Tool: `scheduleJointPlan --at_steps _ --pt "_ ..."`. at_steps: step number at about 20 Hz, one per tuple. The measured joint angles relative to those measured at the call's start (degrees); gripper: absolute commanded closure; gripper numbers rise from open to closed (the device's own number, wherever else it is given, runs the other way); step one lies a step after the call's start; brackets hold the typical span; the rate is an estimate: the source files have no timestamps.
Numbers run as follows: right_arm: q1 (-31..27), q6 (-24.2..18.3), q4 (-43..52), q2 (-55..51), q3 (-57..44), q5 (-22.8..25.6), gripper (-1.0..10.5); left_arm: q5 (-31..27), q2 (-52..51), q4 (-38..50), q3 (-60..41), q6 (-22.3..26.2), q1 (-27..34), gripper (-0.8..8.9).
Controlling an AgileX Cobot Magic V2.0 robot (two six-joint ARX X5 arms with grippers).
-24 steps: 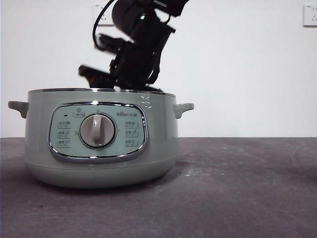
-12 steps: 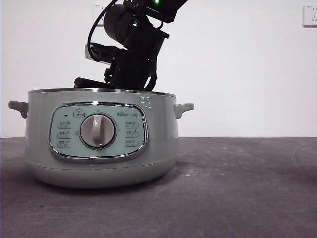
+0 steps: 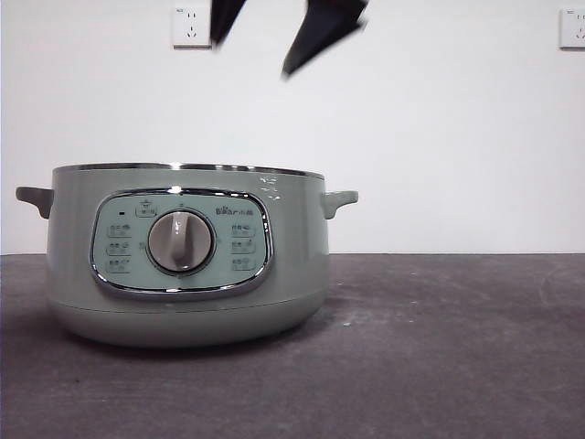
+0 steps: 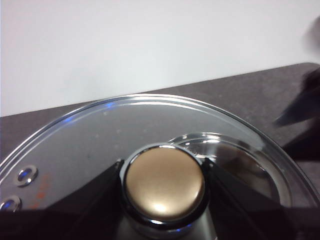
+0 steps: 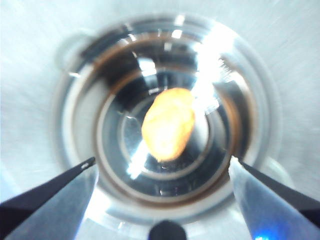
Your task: Pick up the potato,open the lid,put the potato in the pot,close the lid
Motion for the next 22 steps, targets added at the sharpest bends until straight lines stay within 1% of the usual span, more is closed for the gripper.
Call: scheduleJointPlan --at_steps 2,5,10,14,17,22 --pt "-0.09 0.44 -2.03 -5.40 0.00 0.00 5.1 1.27 4.90 3.06 0.00 0.00 0.00 8.22" --pt "-0.07 0.83 -5.09 -12.26 0.00 0.17 5.1 6.97 13.55 7.96 0.00 -0.09 0.04 8.22" --pt "-0.07 2.56 -9.84 -19.87 0.00 4.31 5.1 14.12 27.65 17.70 0.00 -1.53 -0.04 8.22" --pt "-0.07 3.17 -13.14 -22.84 0.00 8.57 5.1 14.60 36.00 23.54 0.00 -2.64 -1.27 8.22" --pt "-0.07 3.93 -13.99 -23.32 0.00 8.76 5.1 14.58 39.41 26.93 0.00 -2.93 -1.57 8.22" --pt "-0.07 4.33 -14.03 -23.32 0.00 8.76 5.1 14.56 40.96 26.18 0.00 -3.04 -1.57 8.22"
